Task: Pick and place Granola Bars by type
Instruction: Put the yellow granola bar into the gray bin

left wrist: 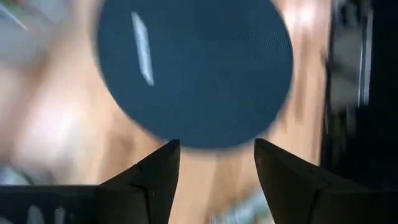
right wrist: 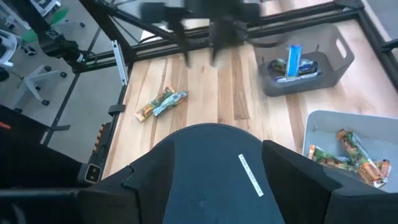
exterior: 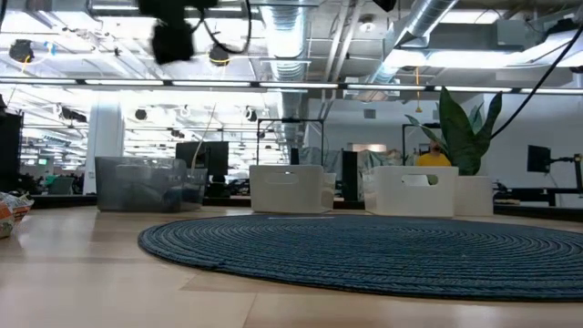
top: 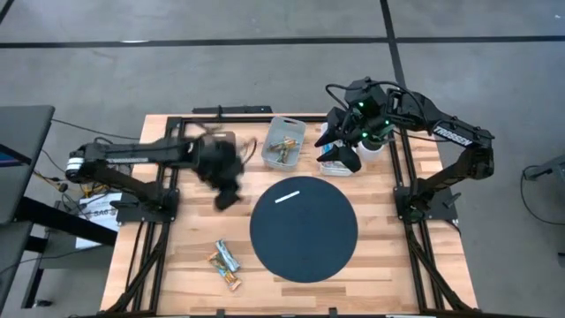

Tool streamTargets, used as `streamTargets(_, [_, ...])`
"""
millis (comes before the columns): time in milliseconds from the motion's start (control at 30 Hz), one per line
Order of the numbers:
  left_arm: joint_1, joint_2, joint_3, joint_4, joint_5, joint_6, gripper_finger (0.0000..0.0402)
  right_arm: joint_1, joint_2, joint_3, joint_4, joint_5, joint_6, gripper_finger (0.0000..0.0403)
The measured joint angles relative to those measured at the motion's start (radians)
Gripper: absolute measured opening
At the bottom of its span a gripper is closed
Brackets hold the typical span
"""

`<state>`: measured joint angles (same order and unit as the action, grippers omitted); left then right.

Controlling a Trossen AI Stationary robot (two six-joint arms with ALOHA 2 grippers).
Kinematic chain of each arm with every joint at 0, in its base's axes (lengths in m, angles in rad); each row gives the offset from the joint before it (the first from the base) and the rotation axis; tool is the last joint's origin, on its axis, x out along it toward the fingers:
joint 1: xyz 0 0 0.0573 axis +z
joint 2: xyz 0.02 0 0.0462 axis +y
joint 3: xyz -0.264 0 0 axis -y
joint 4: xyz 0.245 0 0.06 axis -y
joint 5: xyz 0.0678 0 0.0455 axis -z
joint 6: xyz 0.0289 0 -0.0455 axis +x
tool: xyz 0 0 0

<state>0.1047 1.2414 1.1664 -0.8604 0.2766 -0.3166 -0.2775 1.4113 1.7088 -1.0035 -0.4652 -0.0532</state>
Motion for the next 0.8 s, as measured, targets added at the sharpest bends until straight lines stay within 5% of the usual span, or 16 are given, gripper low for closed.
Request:
streamTargets(333, [-0.38, 0.043, 0.0, -0.324, -0.084, -0.013, 0.0179, 0.0, 0.0, 0.0, -0.03, 0.0, -0.001, 0.0232])
streamTargets(800, [-0.52, 0.308, -0.043, -0.225, -0.045, 0.115, 0.0179, 0.0, 0.0, 0.0, -0.036, -0.001, 0.0, 0.0232])
